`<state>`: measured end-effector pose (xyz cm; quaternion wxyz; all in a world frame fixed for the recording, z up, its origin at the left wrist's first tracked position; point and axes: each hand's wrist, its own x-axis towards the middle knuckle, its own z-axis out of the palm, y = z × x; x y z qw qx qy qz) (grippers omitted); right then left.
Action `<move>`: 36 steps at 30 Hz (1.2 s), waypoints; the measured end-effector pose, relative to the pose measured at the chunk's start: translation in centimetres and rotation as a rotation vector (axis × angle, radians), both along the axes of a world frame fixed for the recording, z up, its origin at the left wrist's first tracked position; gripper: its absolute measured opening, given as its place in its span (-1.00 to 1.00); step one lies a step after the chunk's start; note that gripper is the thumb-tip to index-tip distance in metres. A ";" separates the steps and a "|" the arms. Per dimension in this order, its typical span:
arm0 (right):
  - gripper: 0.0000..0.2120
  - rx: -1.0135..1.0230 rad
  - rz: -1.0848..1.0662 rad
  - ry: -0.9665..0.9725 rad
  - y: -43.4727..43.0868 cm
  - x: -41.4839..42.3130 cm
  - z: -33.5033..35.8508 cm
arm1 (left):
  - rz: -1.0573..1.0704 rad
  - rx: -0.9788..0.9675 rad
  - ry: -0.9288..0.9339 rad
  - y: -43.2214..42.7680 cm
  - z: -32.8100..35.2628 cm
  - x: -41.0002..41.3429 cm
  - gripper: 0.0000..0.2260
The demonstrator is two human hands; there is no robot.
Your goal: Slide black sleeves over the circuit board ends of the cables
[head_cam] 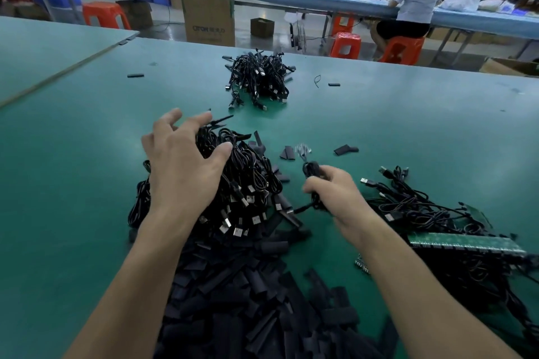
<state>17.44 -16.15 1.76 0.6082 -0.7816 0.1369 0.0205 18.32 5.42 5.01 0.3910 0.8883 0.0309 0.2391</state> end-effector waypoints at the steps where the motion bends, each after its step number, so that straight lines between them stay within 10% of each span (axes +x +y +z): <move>1: -0.82 0.080 0.015 -0.037 -0.3 -0.1 0.4 | -0.002 0.015 -0.040 -0.2 0.1 -0.2 -0.63; 6: -0.48 0.234 0.280 -0.228 -0.9 -1.5 1.9 | -0.299 -0.198 -0.149 -1.8 0.7 -1.1 -0.96; 16: -0.48 0.038 0.557 -0.210 -0.6 -3.0 2.4 | -0.462 -0.719 0.029 -2.9 0.2 -1.0 -0.89; 26: -0.92 0.194 0.219 -0.528 1.5 -1.9 3.4 | -0.586 -0.528 0.048 -3.8 0.3 -1.7 -0.86; 36: -0.79 0.403 0.323 -0.419 1.6 -2.1 3.0 | -0.784 -0.655 0.143 -3.4 0.8 -1.9 -0.87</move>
